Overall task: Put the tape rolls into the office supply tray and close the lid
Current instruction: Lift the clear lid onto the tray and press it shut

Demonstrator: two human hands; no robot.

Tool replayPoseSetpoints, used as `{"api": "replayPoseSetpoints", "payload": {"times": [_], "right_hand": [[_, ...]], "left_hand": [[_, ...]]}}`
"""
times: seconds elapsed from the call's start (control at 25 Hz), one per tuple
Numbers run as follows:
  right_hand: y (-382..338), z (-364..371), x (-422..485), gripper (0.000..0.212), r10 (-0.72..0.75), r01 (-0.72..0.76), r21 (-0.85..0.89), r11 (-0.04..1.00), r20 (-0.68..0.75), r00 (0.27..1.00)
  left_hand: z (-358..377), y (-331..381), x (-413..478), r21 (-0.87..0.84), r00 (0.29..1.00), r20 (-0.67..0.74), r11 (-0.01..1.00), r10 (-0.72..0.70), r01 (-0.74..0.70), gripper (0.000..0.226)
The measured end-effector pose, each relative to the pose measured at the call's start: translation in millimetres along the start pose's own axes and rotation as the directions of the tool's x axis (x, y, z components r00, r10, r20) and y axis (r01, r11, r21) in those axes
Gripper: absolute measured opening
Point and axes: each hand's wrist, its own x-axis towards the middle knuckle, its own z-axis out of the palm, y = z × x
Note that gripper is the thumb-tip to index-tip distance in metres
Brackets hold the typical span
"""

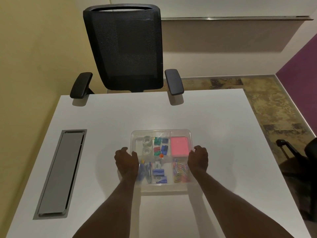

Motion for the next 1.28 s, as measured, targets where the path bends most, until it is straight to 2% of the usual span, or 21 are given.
{"api": "replayPoseSetpoints", "payload": {"times": [0.08,0.16,0.28,0.36,0.52,0.68,0.92,1.08,1.28], "right_hand": [[-5,3,-1,0.033,-0.176,0.173,-0.191,0.966,-0.002,0.984],[-12,5,5,0.051,-0.318,0.325,-0.288,0.901,0.073,0.945],[-23,9,20,0.078,-0.414,0.472,-0.378,0.796,0.228,0.881],[-26,11,32,0.085,-0.430,0.524,-0.427,0.737,0.302,0.851],[-20,17,44,0.088,-0.401,0.547,-0.457,0.701,0.382,0.833],[-11,26,44,0.088,-0.416,0.552,-0.474,0.686,0.367,0.832],[-8,31,47,0.089,-0.405,0.539,-0.474,0.696,0.361,0.840],[-8,31,51,0.091,-0.398,0.554,-0.513,0.655,0.389,0.831],[-5,33,50,0.091,-0.403,0.558,-0.525,0.643,0.388,0.829]], "left_hand": [[7,4,-2,0.106,0.983,0.034,0.977,0.182,-0.184,0.050],[16,14,1,0.145,0.931,0.180,0.927,0.319,-0.346,0.064],[38,34,12,0.237,0.810,0.410,0.808,0.420,-0.539,0.084],[53,49,18,0.302,0.761,0.500,0.740,0.414,-0.601,0.090],[70,58,23,0.318,0.747,0.567,0.745,0.346,-0.586,0.097],[75,56,23,0.315,0.762,0.564,0.770,0.319,-0.555,0.099],[80,52,24,0.307,0.767,0.544,0.770,0.341,-0.560,0.098],[84,51,25,0.310,0.773,0.533,0.771,0.344,-0.556,0.098],[70,33,30,0.327,0.780,0.443,0.731,0.442,-0.599,0.086]]}}
